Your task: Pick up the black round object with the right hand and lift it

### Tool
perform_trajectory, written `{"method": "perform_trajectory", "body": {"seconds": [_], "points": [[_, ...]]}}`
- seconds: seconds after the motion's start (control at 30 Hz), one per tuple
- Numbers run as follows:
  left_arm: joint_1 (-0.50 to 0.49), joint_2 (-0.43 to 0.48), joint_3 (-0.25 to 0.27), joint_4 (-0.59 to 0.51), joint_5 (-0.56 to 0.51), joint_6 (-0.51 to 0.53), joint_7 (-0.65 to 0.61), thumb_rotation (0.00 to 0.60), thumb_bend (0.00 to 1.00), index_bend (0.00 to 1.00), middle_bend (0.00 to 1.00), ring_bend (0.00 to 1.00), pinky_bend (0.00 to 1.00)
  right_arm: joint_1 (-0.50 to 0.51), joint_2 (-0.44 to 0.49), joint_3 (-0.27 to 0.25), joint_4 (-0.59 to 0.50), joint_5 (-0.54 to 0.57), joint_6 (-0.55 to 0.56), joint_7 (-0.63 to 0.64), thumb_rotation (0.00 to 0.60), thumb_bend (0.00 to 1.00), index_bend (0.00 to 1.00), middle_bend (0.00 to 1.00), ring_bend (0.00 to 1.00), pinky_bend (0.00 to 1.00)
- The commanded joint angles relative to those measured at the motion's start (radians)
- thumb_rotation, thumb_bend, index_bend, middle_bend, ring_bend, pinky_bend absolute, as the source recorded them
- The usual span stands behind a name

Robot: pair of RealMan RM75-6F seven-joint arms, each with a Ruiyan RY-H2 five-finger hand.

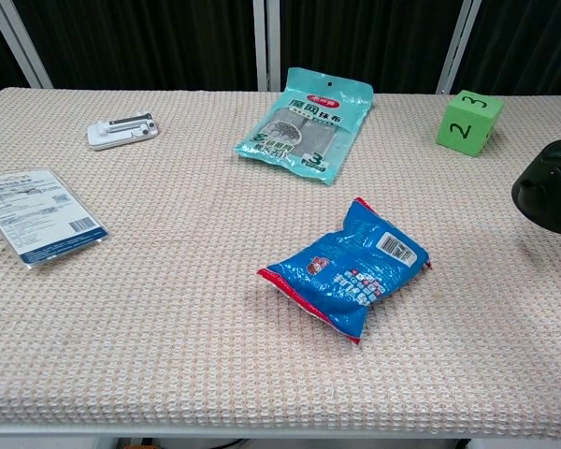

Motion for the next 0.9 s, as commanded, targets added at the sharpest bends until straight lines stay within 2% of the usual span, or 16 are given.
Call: {"method": "perform_trajectory", "body": {"seconds": [0.03,0.17,0.27,0.6,0.9], "points": [[0.001,0.000,-0.001,-0.001,-0.002,0.000,0.003,0.525,0.02,0.09,0.07,0.01,0.19,0.000,-0.003,0.001,0.006,-0.009,0.008,0.009,0.339,0.19,1.00,1.00,1.00,0.50],[0.002,0.002,-0.002,-0.005,-0.003,0.003,0.002,0.532,0.02,0.09,0.07,0.01,0.19,0.001,-0.006,0.001,0.015,-0.018,0.013,0.013,0.339,0.32,1.00,1.00,1.00,0.51],[0.003,0.002,-0.002,-0.005,-0.003,0.004,0.001,0.532,0.02,0.09,0.07,0.01,0.19,0.003,-0.008,0.002,0.020,-0.025,0.018,0.018,0.338,0.36,1.00,1.00,1.00,0.51],[0.003,0.002,-0.002,-0.005,-0.003,0.004,0.001,0.537,0.02,0.09,0.07,0.01,0.19,0.015,-0.003,0.010,0.022,-0.032,0.013,0.010,0.341,0.37,1.00,1.00,1.00,0.52],[0.001,0.002,-0.003,-0.005,-0.005,-0.001,0.002,0.542,0.02,0.09,0.07,0.01,0.19,0.047,0.015,0.027,0.014,-0.027,-0.023,-0.032,0.409,0.41,1.00,1.00,1.00,0.52]]}}
